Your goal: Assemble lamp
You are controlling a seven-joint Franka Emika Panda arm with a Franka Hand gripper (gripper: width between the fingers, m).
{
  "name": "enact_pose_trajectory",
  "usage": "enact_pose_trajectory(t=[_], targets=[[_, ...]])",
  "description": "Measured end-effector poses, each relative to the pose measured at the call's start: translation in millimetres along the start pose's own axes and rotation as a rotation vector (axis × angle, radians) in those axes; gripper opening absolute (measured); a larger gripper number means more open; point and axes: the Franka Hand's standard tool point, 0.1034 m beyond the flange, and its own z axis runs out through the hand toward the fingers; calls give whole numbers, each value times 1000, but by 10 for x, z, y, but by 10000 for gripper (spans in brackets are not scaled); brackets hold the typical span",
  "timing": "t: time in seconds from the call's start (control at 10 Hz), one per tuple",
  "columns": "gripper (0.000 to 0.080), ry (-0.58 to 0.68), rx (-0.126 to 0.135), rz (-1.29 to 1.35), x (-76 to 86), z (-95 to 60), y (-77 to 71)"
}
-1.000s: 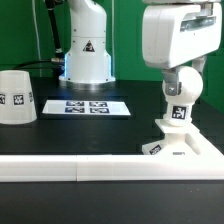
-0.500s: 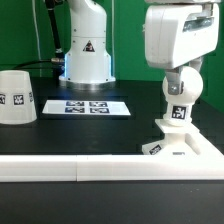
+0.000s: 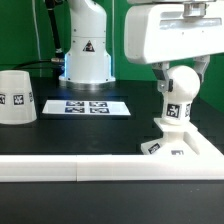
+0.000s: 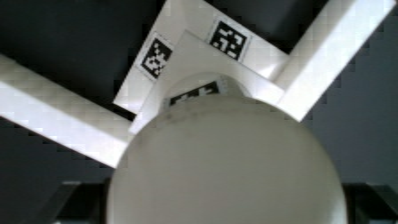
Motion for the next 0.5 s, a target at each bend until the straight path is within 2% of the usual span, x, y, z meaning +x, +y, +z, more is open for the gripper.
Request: enact_pose_trajectory(t=[0.5], targets=[[577,29,-3,474,10,1,42]])
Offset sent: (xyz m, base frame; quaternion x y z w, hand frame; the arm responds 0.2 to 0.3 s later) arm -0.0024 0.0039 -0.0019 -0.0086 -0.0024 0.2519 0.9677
